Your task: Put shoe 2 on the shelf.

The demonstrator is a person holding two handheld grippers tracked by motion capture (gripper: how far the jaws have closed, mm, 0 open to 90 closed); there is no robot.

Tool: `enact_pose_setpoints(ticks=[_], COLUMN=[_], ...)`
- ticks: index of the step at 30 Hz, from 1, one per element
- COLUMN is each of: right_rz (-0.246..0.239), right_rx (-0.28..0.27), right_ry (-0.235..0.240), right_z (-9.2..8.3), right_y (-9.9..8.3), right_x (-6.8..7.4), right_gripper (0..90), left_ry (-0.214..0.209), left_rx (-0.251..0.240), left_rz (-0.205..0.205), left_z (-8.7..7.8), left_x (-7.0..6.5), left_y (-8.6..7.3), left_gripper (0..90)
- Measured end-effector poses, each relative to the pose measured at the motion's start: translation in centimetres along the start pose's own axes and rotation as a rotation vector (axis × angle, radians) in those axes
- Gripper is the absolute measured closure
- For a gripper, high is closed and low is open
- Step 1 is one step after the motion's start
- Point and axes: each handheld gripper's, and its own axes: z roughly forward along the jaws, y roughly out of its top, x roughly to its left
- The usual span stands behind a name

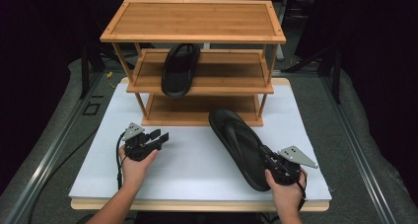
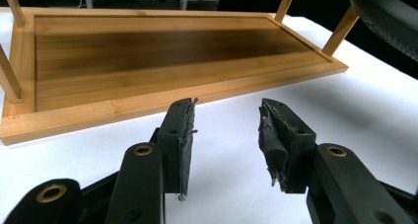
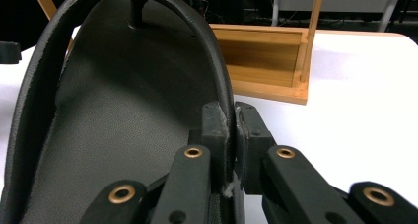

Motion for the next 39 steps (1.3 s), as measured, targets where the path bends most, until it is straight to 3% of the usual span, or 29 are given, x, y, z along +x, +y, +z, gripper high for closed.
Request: enact_pose_setpoints(ticks=[2,4,8,9,15,24,39], right_rz=[-0.008,-0.013,-0.017,-0.014,-0.014,-0.03,-0.022], right_rx=[-0.002,0.002,-0.005,-0.016,-0.031,-0.068,-0.12], right_ry=[0.023,0.006,0.022,-0.001,0.027,0.024,0.021], right_z=[0.1,0.3,0.3,0.3,-0.6,-1.5,-0.9], right_y=[0.2,0.5,1.0,1.2,2.4,4.5,7.7], right_x=[0.0,0.1,0.4,0.7,1.0,1.4,1.1], right_gripper=[84.2,84.2,84.2,84.2,84.3,84.2,84.3], left_ry=[0.003,0.003,0.003,0.003,0.007,0.004,-0.009], left_rx=[-0.007,-0.009,-0.014,-0.018,-0.023,-0.024,-0.024], left_rz=[-0.001,-0.007,-0.017,-0.018,-0.013,-0.019,-0.014], left_z=[-0.1,-0.2,-0.4,-0.5,-0.8,-0.9,-1.0], left_x=[0.1,0.2,0.5,0.5,0.6,0.6,0.4], left_y=[0.1,0.1,0.2,0.2,0.2,0.3,0.2], left_gripper=[56.3,56.3,56.4,56.3,56.2,56.3,56.2])
